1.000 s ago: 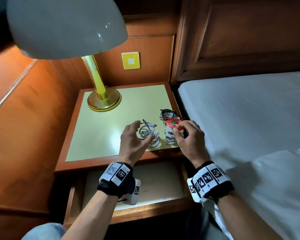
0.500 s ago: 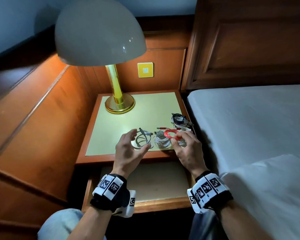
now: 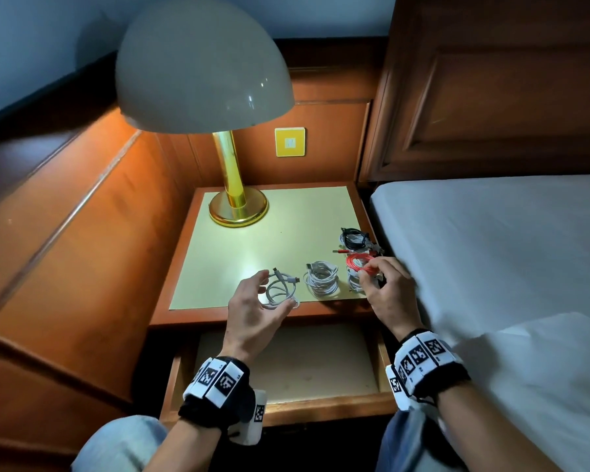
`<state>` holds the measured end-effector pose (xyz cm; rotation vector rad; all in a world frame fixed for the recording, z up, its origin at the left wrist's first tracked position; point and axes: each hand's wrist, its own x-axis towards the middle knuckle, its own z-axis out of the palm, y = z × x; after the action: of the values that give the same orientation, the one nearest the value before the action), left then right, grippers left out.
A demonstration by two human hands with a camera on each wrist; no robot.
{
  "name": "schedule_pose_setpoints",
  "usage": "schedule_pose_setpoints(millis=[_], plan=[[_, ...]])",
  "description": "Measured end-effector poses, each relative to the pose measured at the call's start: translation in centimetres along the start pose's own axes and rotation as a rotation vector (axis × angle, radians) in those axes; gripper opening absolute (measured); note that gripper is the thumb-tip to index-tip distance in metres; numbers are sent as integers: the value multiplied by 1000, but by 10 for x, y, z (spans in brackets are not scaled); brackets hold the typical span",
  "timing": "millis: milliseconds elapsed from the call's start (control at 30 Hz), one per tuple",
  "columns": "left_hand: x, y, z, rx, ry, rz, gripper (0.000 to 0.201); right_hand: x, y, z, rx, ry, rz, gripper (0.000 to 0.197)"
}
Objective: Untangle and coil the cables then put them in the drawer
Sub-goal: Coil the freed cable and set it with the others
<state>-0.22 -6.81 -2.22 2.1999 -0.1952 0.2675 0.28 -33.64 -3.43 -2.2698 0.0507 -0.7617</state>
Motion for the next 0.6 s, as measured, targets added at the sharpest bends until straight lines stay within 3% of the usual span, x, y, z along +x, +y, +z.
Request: schedule_pose_setpoints(millis=[600], plan=[[34, 13, 52, -21, -68, 46, 71, 16, 33, 12, 0, 36, 29, 6]])
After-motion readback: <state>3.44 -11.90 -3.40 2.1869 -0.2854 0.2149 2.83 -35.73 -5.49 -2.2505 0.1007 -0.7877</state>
